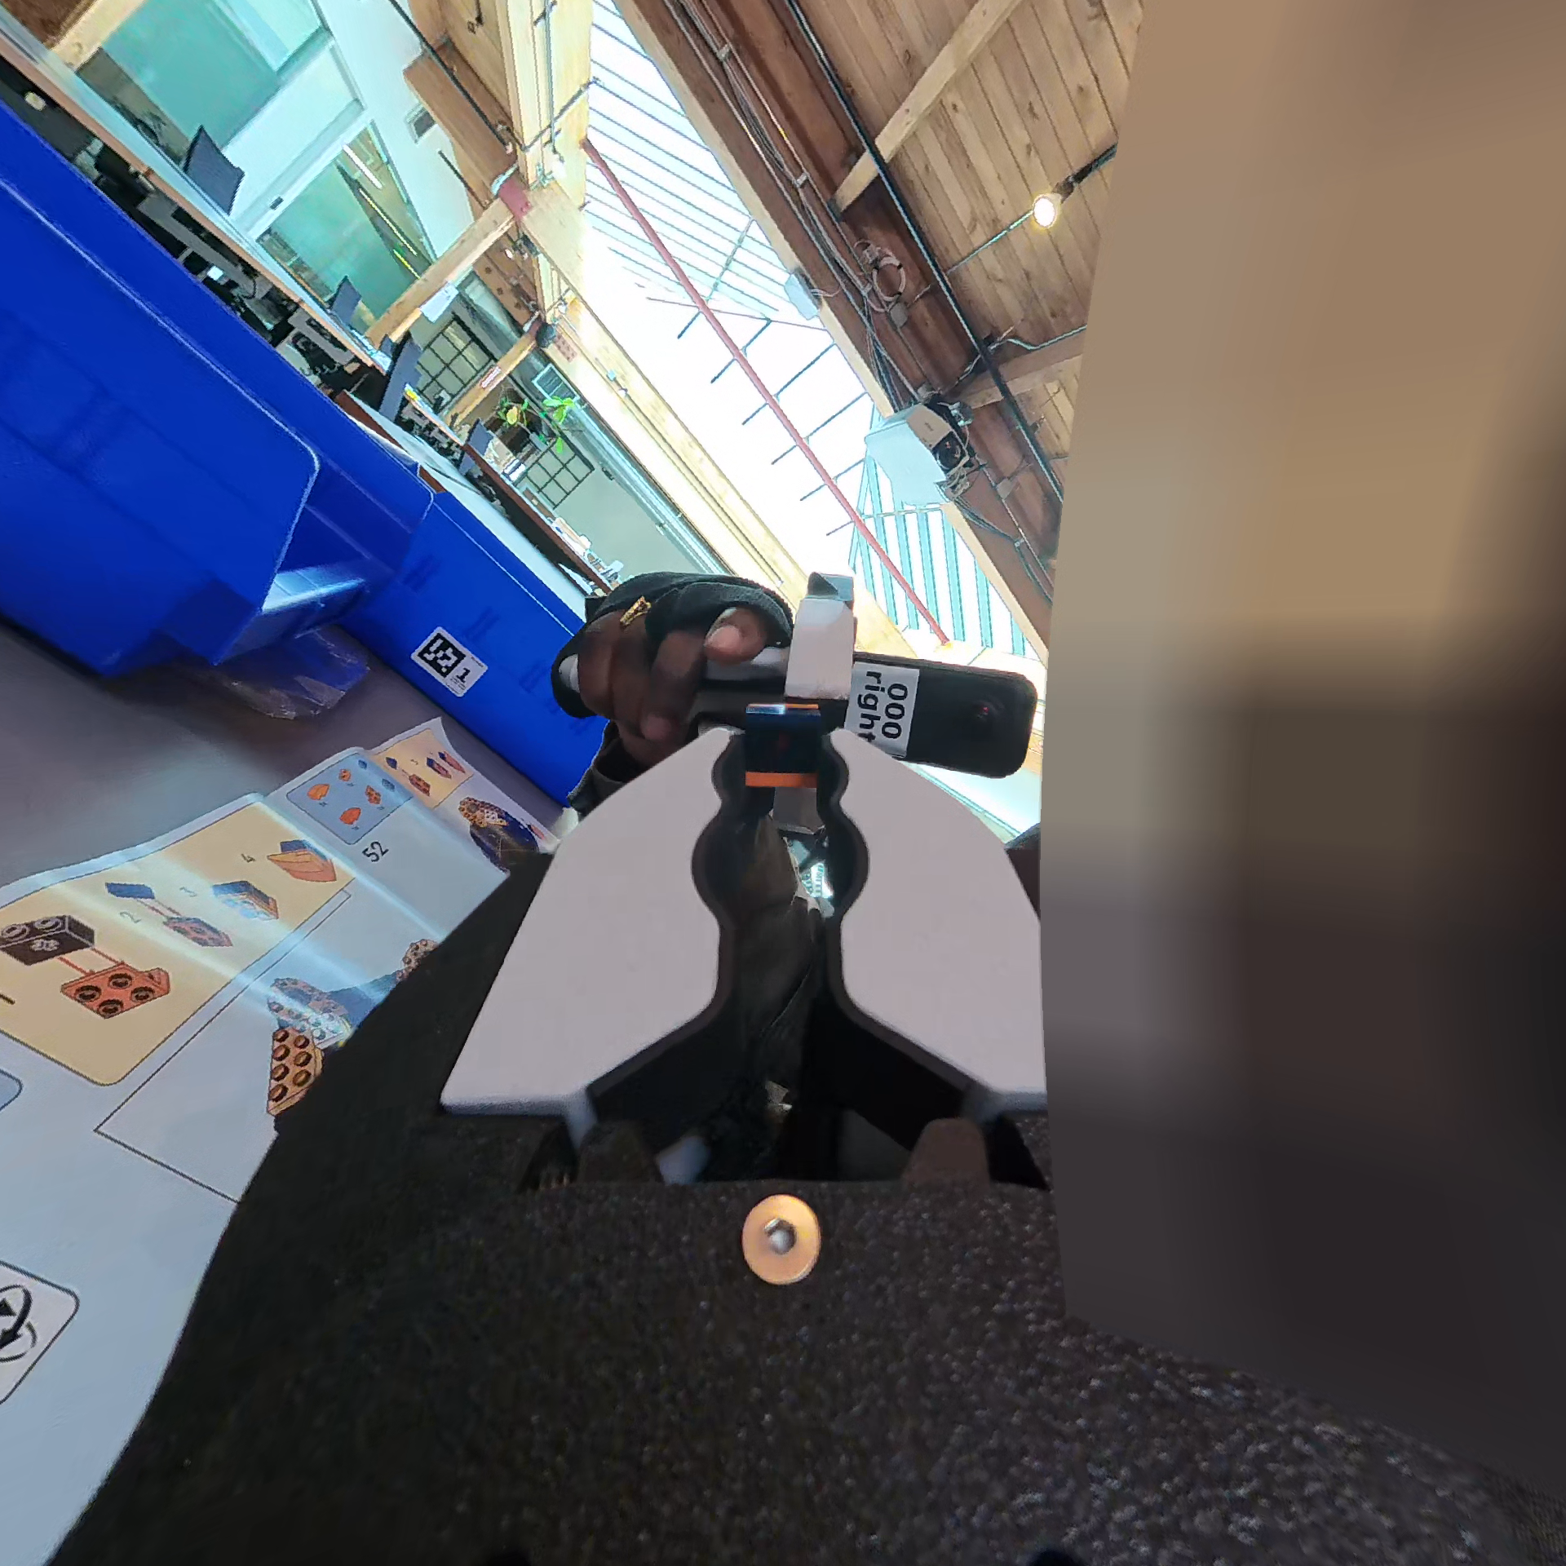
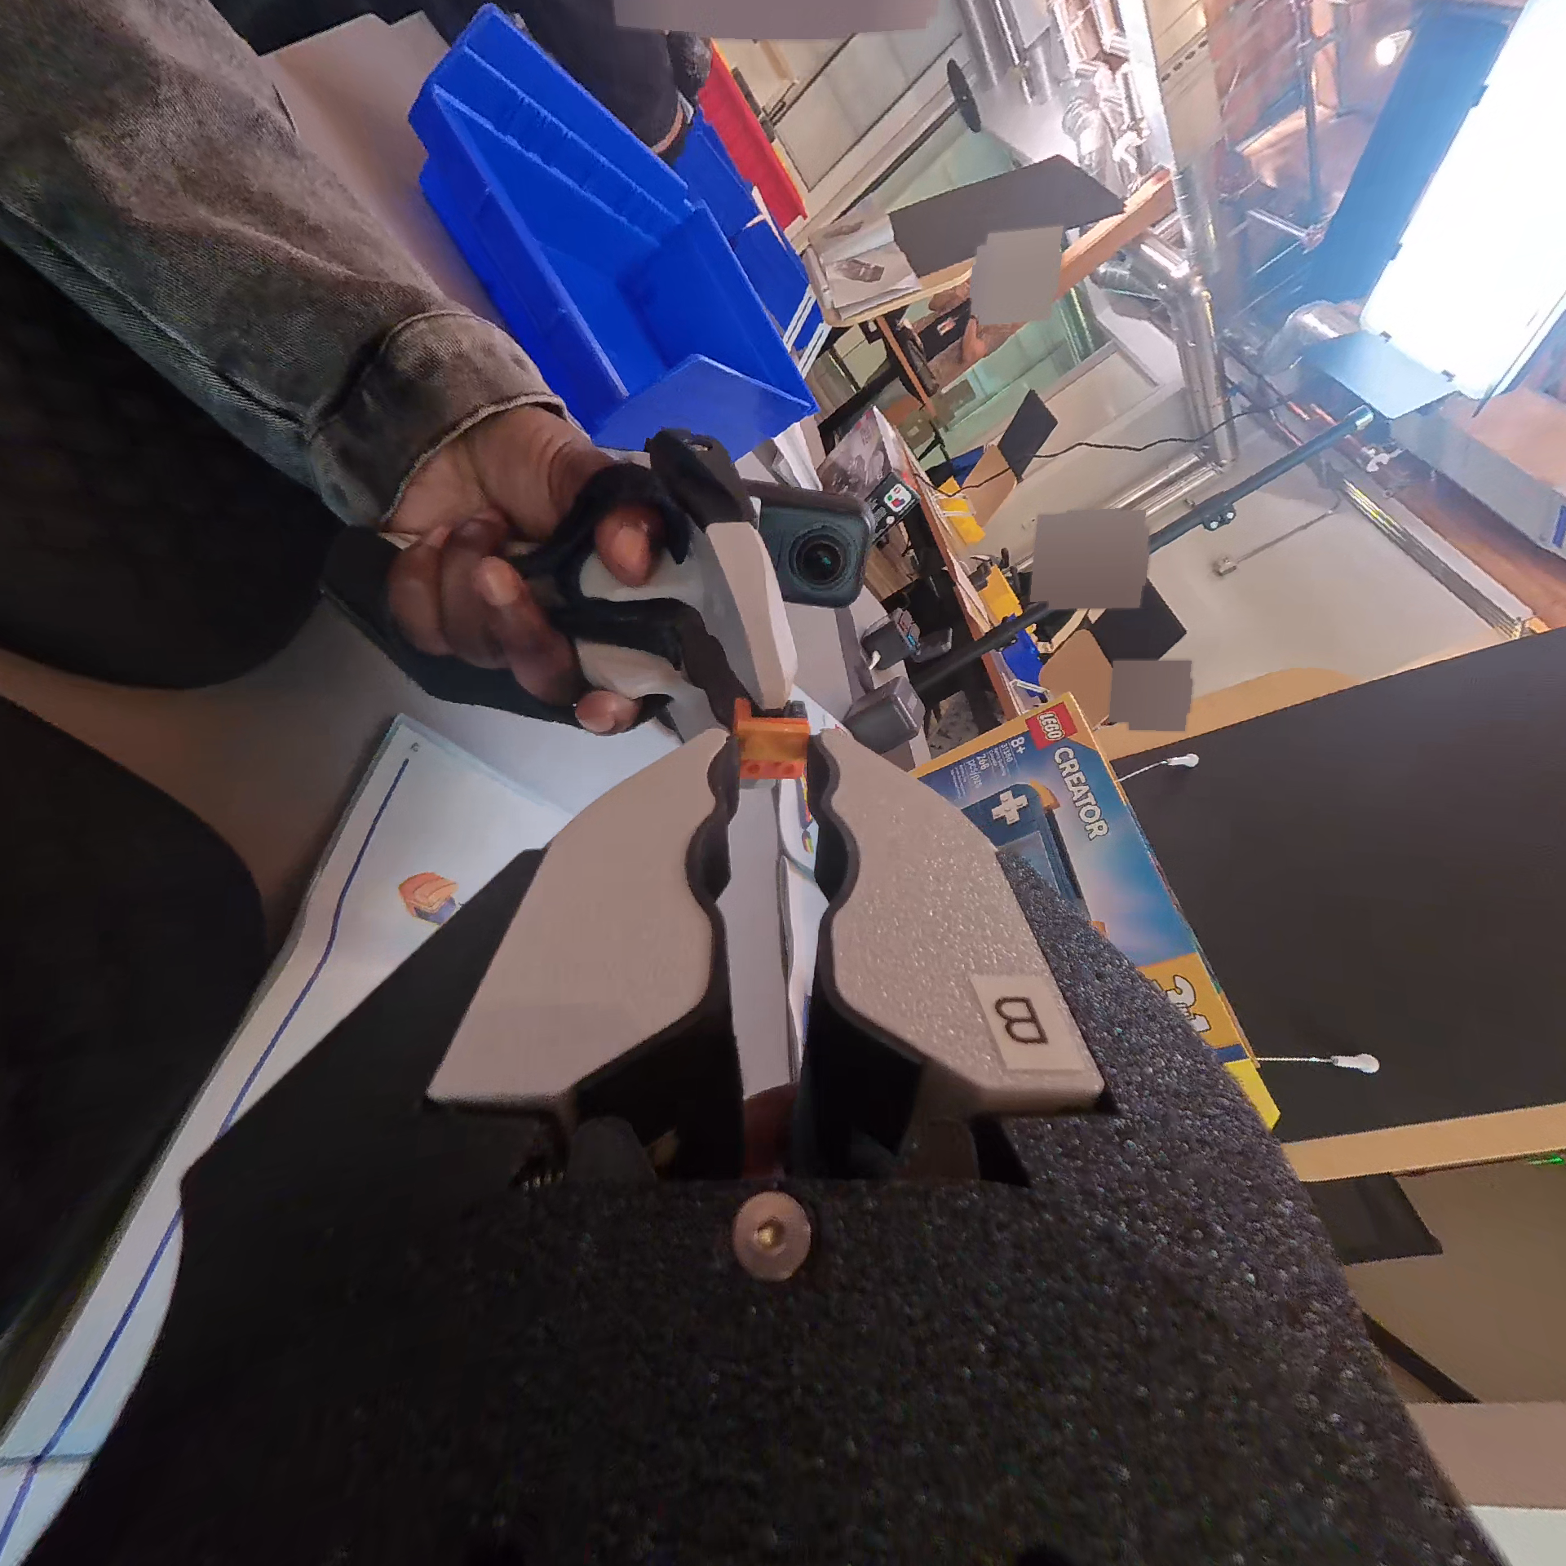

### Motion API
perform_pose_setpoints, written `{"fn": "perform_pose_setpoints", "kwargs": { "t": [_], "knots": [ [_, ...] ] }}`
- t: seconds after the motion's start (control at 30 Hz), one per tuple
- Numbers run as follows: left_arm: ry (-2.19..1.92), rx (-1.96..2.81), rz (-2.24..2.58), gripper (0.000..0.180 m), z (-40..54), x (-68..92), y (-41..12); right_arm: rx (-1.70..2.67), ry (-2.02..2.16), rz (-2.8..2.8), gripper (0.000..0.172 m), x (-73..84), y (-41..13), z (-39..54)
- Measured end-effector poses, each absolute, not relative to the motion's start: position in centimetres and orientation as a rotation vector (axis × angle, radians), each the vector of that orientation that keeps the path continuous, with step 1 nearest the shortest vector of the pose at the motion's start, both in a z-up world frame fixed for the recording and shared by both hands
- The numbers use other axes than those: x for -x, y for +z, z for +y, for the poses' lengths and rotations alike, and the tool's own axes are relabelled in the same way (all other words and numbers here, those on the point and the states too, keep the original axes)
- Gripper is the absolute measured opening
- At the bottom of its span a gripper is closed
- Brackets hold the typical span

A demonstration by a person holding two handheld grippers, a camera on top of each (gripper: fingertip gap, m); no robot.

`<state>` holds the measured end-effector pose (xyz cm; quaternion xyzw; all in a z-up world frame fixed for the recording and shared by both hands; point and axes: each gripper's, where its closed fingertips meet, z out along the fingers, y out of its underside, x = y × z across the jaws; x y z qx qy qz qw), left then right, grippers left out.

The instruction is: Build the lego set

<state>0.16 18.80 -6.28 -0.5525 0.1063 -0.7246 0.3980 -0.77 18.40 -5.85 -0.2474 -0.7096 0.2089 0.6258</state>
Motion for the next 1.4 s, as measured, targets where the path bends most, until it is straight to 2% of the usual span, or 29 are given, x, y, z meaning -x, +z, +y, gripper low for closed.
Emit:
{"fn": "perform_pose_setpoints", "kwargs": {
  "t": [0.87,0.9,0.97,1.0,1.07,1.17,1.4],
  "knots": [
    [-1.763,1.435,0.327,0.016,18.7,-0.7,-6.7,0.573,0.531,-1.663,0.015,0.4,-6.2,18.3],
    [-1.756,1.405,0.346,0.016,18.5,-0.9,-6.1,0.581,0.559,-1.652,0.016,0.1,-5.7,18.2],
    [-1.794,1.288,0.38,0.016,17.7,-0.6,-4.5,0.61,0.604,-1.551,0.032,-1.3,-3.3,18.9],
    [-1.803,1.251,0.37,0.015,17.7,-0.1,-4.1,0.625,0.654,-1.484,0.033,-2.6,-1.8,19.4],
    [-1.778,1.221,0.341,0.015,18.1,1.0,-3.7,0.655,0.759,-1.295,0.031,-5.7,1.4,20.8],
    [-1.736,1.206,0.349,0.016,18.3,1.4,-3.6,0.657,0.828,-0.99,0.017,-10.5,4.5,23.0],
    [-1.631,1.251,0.432,0.015,18.3,0.4,-4.5,0.739,0.796,-0.838,0.008,-13.2,3.3,26.5]
  ]
}}
